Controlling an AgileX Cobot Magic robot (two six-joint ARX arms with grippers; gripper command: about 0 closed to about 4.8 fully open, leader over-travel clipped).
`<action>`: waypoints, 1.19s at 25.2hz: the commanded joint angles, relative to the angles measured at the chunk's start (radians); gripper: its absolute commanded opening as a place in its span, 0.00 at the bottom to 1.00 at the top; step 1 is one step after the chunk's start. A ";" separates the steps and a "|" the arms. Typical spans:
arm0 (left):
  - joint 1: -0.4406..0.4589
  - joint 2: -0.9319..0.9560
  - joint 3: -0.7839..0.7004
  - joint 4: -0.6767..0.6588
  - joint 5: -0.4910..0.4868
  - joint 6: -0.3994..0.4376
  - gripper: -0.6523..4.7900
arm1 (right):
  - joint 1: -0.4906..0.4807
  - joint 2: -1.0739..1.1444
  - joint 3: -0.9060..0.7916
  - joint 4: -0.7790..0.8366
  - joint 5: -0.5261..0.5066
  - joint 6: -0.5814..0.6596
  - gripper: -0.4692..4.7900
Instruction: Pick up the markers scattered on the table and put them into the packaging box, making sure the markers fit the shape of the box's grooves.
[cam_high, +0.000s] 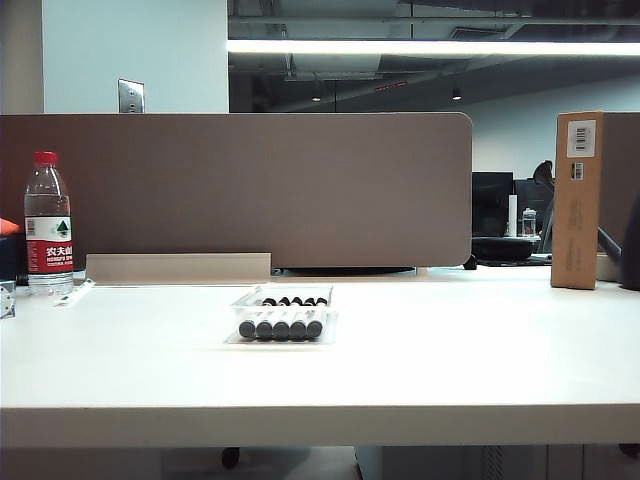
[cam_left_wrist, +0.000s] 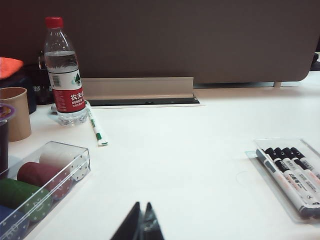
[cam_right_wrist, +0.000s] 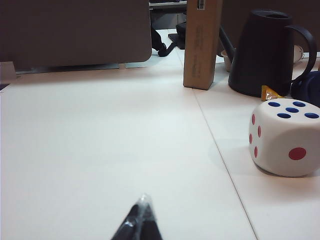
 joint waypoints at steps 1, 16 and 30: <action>-0.001 0.000 0.004 0.012 0.003 0.000 0.11 | 0.001 0.000 -0.005 0.016 -0.011 -0.029 0.07; -0.001 0.000 0.004 0.012 0.003 0.000 0.11 | 0.001 0.000 -0.004 0.014 -0.026 -0.027 0.07; -0.001 0.000 0.004 0.012 0.003 0.000 0.11 | 0.000 0.000 -0.004 0.014 -0.026 -0.027 0.07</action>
